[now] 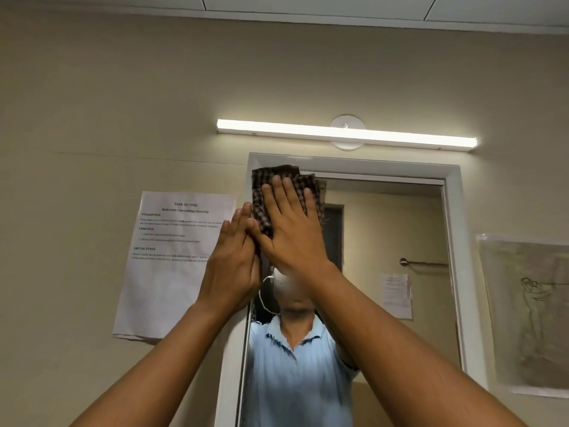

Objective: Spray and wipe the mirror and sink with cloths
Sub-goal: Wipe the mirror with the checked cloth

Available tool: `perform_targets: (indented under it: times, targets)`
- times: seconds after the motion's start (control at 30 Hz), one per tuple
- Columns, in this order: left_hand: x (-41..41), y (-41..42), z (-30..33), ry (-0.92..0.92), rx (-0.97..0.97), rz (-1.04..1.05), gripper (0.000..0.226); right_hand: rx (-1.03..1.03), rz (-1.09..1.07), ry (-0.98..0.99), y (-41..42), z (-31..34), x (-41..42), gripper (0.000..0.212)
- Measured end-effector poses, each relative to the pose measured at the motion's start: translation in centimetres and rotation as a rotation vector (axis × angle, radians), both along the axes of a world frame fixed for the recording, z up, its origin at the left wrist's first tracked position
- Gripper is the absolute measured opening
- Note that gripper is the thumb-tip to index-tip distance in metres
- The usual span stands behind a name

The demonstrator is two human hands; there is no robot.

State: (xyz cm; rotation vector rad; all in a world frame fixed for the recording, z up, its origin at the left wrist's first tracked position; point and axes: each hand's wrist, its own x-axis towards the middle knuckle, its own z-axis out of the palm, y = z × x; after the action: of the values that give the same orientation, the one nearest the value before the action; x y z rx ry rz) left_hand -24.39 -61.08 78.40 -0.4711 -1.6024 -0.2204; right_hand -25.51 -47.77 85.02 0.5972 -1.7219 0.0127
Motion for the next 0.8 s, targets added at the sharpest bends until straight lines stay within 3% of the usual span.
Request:
perform_targets:
  times: [0.13, 0.37, 0.8]
  targets:
    - [0.0, 0.0, -0.3, -0.012, -0.002, 0.024, 0.062, 0.082, 0.042, 0.040, 1.6, -2.4, -0.4, 0.076]
    - [-0.2, -0.4, -0.7, -0.020, -0.023, 0.177, 0.064, 0.168, -0.070, 0.105, 7.1, -3.0, -1.2, 0.070]
    - [0.2, 0.1, -1.4, 0.009, -0.012, 0.193, 0.064, -0.243, -0.064, 0.061, 19.7, -2.4, -1.4, 0.069]
